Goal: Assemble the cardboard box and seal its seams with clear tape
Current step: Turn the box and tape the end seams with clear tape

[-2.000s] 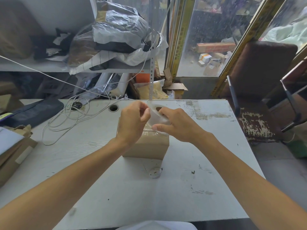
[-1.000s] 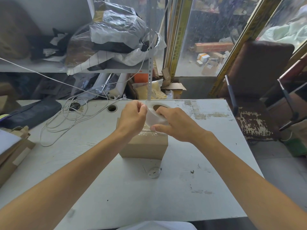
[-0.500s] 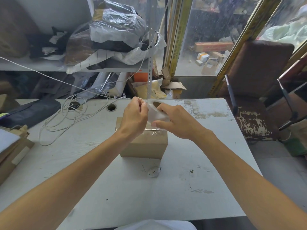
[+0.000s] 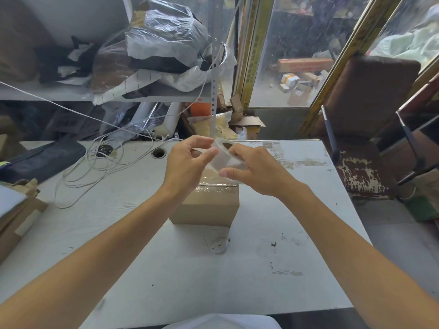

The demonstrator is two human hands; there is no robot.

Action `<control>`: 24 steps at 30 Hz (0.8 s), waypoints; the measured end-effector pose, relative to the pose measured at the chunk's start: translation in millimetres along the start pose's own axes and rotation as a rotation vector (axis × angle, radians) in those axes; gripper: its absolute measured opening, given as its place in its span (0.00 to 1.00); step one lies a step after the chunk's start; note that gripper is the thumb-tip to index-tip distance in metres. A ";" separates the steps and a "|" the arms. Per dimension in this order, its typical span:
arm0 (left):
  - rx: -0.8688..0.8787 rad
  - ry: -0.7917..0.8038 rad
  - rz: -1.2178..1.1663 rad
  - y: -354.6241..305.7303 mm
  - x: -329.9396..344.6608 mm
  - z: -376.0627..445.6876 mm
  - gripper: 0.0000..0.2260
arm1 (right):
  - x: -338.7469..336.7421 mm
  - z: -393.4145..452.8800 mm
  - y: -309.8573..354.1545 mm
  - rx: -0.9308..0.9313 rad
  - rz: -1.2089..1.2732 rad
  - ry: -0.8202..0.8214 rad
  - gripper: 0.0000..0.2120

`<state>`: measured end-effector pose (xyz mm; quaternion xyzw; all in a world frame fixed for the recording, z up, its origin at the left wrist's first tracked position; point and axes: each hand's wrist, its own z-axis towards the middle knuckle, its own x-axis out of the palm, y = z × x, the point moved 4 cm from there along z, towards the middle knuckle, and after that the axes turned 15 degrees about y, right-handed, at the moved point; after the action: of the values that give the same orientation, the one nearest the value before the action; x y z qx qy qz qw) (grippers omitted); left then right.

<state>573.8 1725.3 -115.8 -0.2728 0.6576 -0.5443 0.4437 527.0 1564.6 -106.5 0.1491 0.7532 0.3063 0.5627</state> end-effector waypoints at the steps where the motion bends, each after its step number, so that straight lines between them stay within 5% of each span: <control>1: 0.008 -0.026 -0.007 -0.5 -0.5 -0.7 0.08 | 0.2 0.2 0.2 0.001 -0.010 -0.001 0.20; 8: 0.016 -0.146 -0.013 0.4 -0.9 -2.8 0.03 | 4.0 0.3 4.2 -0.004 -0.032 0.013 0.22; 16: 0.016 -0.165 0.237 -3.0 2.7 0.0 0.04 | 5.5 -0.1 7.2 -0.009 -0.021 0.033 0.20; 24: 0.043 -0.099 0.222 -3.2 4.6 0.6 0.05 | 1.0 0.1 1.1 0.015 0.040 0.033 0.19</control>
<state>571.8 1720.3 -114.1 -0.2153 0.6494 -0.4918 0.5386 526.7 1566.0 -106.6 0.1631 0.7615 0.3142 0.5429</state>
